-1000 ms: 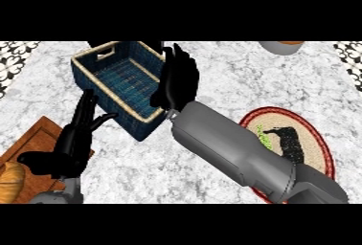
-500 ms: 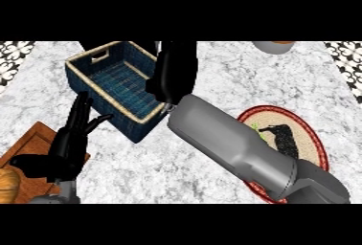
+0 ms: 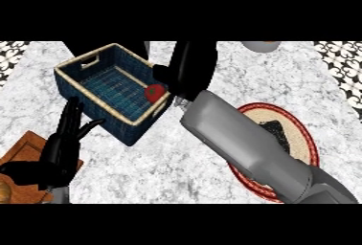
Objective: Pick the tomato from the placemat and place it in the basket
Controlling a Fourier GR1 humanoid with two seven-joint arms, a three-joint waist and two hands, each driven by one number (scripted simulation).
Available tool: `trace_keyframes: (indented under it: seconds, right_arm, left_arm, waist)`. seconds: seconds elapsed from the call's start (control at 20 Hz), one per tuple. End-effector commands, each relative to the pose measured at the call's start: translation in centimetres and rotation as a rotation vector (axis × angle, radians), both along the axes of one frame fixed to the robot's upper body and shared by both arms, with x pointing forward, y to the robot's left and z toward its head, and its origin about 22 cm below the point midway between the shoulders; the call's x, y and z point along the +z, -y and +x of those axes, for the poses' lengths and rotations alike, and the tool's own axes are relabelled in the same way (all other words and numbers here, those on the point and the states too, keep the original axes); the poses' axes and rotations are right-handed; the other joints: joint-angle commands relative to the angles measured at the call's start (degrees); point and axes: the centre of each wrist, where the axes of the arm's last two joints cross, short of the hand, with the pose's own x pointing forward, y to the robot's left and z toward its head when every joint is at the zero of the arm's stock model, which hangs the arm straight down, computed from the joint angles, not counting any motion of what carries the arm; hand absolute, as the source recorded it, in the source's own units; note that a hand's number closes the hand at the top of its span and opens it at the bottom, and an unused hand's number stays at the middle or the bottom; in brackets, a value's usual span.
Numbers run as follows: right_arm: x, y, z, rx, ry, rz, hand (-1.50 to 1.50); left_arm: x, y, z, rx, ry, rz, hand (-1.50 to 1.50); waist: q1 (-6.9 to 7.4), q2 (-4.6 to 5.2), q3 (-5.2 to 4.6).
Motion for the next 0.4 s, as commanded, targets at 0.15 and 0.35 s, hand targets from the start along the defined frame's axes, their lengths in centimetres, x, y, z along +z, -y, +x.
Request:
trace_keyframes:
  seconds: [0.15, 0.35]
  right_arm:
    - [1.6, 3.3, -4.1, -0.054, -0.021, 0.186, -1.50]
    - [3.1, 5.7, -8.2, 0.011, 0.036, 0.252, -1.50]
  left_arm:
    - [-0.6, 0.1, -0.5, 0.026, 0.006, 0.002, 0.00]
    - [0.3, 0.0, -0.6, 0.012, -0.011, 0.023, 0.00]
  waist:
    - [-0.77, 0.15, -0.03]
    - [-0.15, 0.33, -0.01]
